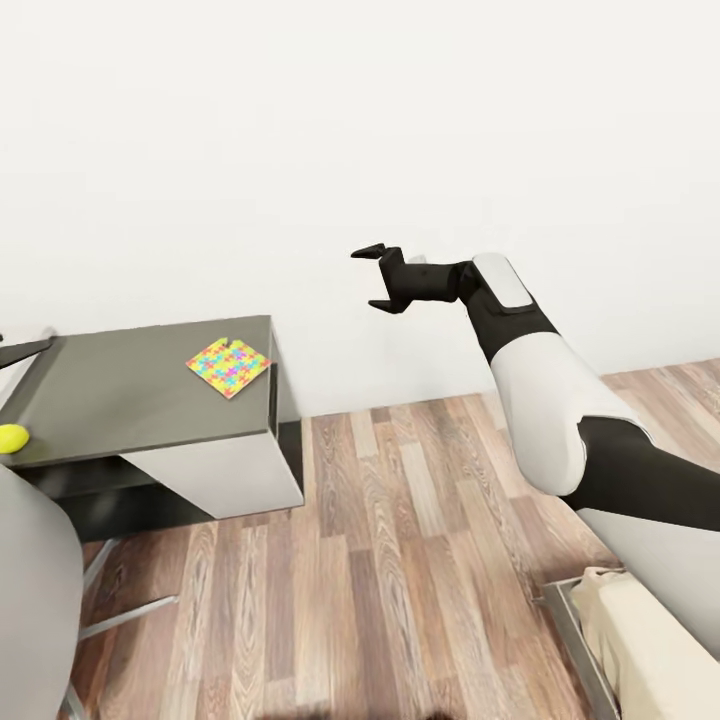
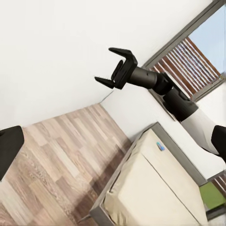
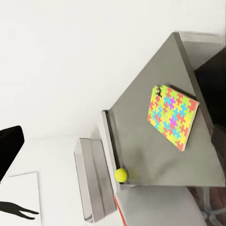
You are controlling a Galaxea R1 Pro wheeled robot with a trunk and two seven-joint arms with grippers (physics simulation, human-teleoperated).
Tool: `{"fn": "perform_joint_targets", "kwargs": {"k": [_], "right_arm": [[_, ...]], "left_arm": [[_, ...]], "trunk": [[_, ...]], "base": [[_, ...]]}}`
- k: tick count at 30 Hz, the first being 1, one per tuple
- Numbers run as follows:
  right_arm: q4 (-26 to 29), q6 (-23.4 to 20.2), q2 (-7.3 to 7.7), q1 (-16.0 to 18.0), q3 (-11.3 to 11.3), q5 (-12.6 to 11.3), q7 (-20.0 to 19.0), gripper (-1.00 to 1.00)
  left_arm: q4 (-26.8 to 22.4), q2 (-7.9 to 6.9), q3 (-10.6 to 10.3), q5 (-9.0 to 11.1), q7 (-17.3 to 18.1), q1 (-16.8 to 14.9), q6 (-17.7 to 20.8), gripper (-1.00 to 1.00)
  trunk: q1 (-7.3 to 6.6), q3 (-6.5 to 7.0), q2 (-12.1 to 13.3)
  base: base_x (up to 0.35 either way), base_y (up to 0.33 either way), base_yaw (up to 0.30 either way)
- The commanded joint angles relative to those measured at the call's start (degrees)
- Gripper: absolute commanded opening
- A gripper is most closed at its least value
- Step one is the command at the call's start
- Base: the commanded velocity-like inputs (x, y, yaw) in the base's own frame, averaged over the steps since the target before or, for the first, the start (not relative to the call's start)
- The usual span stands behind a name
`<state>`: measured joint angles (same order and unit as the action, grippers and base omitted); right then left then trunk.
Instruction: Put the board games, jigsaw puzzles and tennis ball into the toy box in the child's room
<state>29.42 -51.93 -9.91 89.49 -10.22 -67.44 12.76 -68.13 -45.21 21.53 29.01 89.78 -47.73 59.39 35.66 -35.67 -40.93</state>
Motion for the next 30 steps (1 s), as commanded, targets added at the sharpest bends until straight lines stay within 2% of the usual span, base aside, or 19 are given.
{"fn": "perform_joint_targets", "kwargs": {"k": [1,30], "right_arm": [[0.0,-0.2,-0.09,0.0,-0.4,-0.4,0.6,1.0],[0.1,-0.1,-0.09,-1.8,-0.3,-0.3,0.6,1.0]], "left_arm": [[0.0,-0.03,0.0,0.0,0.2,0.0,0.6,1.0],[0.0,0.01,0.0,0.0,0.2,0.0,0.6,1.0]], "trunk": [[0.01,-0.06,-0.1],[0.01,-0.06,-0.1]], "base": [[-0.007,0.0,-0.28],[-0.001,0.0,-0.28]]}}
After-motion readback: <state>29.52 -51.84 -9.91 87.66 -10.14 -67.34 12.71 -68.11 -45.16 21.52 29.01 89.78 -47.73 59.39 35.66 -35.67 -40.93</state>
